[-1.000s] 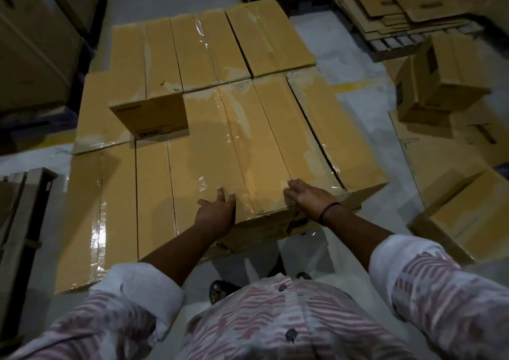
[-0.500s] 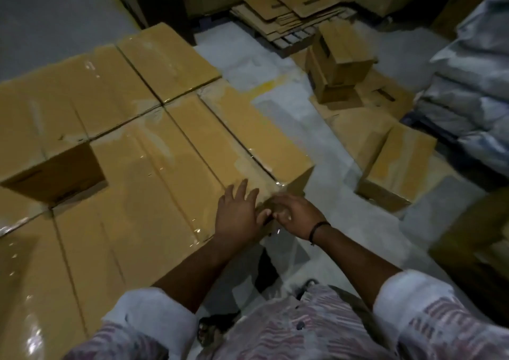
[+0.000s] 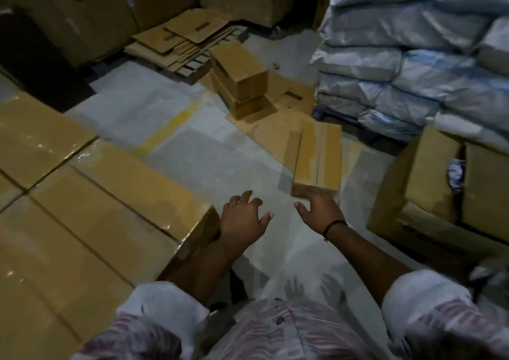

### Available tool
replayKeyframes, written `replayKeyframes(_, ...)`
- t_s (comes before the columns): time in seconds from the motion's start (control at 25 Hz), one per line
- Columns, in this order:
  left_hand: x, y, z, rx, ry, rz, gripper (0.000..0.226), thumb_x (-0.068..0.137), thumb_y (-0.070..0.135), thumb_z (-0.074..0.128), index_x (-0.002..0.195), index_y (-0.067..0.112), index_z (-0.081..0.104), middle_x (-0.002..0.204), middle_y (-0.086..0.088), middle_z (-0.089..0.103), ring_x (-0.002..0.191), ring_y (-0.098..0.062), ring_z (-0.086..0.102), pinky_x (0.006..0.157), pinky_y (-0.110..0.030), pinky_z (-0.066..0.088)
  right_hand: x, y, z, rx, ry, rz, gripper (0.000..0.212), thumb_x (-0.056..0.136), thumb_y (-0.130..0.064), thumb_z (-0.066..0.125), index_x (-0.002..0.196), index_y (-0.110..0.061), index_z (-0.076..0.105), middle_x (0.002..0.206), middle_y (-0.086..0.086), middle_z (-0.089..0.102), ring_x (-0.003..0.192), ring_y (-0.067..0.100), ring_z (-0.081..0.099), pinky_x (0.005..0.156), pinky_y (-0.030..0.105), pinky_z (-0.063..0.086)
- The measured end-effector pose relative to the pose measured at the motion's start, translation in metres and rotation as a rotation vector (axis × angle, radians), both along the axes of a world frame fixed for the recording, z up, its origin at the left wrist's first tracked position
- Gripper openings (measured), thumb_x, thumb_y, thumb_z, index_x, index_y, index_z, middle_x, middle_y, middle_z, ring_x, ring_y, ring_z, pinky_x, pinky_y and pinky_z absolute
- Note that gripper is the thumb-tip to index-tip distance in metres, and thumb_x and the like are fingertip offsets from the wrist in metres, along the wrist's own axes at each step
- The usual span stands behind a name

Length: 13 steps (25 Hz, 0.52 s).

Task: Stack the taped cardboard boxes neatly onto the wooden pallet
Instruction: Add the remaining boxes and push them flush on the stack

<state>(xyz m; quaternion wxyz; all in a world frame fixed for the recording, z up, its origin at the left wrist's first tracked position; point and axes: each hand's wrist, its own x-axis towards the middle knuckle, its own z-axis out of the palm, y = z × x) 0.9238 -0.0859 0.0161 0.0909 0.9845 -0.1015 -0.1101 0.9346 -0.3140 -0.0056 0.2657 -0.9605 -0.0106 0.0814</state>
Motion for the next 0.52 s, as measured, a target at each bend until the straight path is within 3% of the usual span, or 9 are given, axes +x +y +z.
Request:
replayKeyframes(0.28, 0.094, -0.052, -0.029, 0.029, 0.135, -0.103, 0.060, 0.095, 0.068, 0.048, 0.140, 0.030, 0.058, 0.160, -0.002, 0.039, 0.141, -0.033, 0.038, 0.111, -0.045, 0.037, 0.034, -0.066, -0.025, 0.056, 0.090, -0.227, 0.044, 0.096, -0.046, 0.059, 0.126, -0.015, 0.067, 0.128, 0.007, 0.066, 0.120, 0.028, 0.058, 0.100, 0.042, 0.048)
replayKeyframes(0.52, 0.237, -0.103, -0.080, 0.016, 0.209, -0.165, 0.061, 0.096, 0.066, 0.048, 0.140, 0.025, 0.059, 0.153, -0.005, 0.047, 0.134, -0.034, 0.045, 0.105, -0.044, 0.041, 0.109, -0.133, -0.068, -0.005, 0.213, -0.365, 0.047, 0.096, -0.051, 0.057, 0.129, -0.019, 0.065, 0.133, 0.003, 0.063, 0.122, 0.024, 0.056, 0.104, 0.038, 0.046)
